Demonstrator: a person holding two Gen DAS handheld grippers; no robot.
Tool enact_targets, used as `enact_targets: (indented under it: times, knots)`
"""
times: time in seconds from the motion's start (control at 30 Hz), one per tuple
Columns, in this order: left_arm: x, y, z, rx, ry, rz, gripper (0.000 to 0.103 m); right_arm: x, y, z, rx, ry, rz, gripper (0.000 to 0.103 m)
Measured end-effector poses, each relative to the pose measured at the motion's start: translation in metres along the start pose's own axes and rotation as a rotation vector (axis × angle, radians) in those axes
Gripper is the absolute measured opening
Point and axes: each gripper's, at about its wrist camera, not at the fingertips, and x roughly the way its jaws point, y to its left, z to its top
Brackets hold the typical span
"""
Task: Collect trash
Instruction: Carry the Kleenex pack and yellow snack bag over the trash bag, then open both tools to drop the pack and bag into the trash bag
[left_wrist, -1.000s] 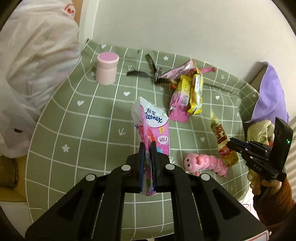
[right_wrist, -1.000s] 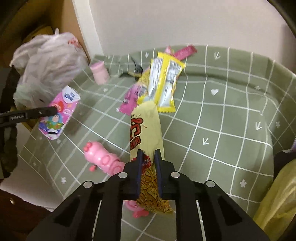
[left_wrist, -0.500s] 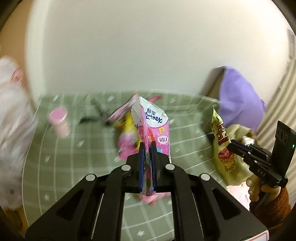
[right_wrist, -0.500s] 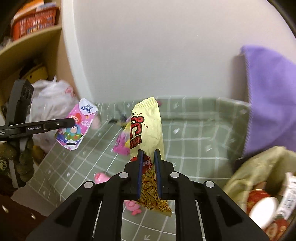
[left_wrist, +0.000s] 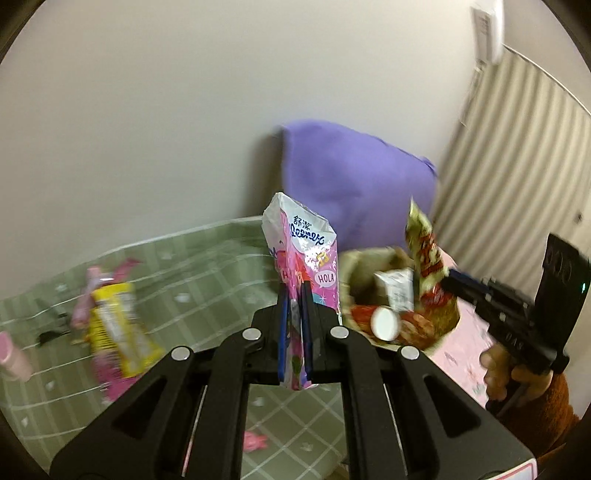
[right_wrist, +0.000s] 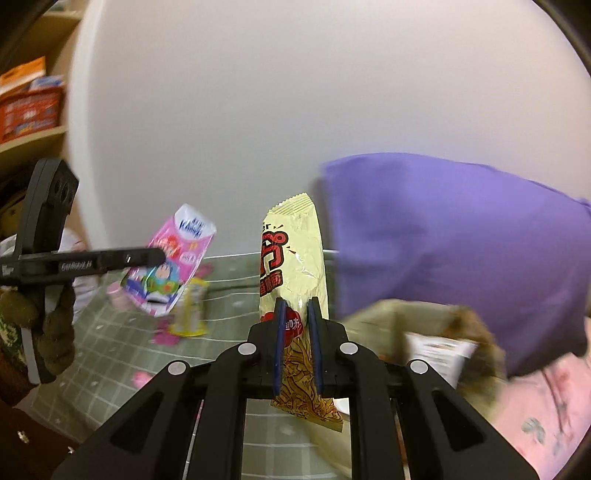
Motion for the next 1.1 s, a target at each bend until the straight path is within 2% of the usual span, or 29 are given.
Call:
enact_targets:
  times: [0.17,0.33,0.43,0.53,0.67,0.87,1.0,1.1]
  knots:
    - [0.033,-0.038,0.004,0.071,0.049,-0.086,0.005,-0.034,-0.055,-0.006,0.108,-0.016,-0.125,0.013]
    - [0.077,-0.073,0.003,0.113,0.119,-0.174,0.005,-0.036,-0.082,-0.014,0.143,0.025,-0.161,0.013]
    - [0.109,-0.09,-0.01,0.135,0.177,-0.199,0.005,-0.021,-0.089,-0.02,0.147,0.07,-0.142,0.013]
    - [0.145,-0.1,-0.027,0.167,0.246,-0.166,0.005,0.003,-0.101,-0.032,0.163,0.138,-0.103,0.013]
    - [0.178,-0.1,-0.039,0.158,0.311,-0.131,0.005,0.033,-0.105,-0.047,0.152,0.212,-0.065,0.013]
    - [0.203,-0.096,-0.04,0.191,0.329,-0.091,0.005,0.068,-0.113,-0.056,0.122,0.254,-0.035,0.013]
    - [0.22,-0.1,-0.042,0.223,0.343,-0.074,0.005,0.082,-0.113,-0.057,0.079,0.276,-0.016,0.013]
    - [0.228,-0.098,-0.043,0.21,0.353,-0.069,0.005,0.087,-0.113,-0.059,0.059,0.292,-0.009,0.013]
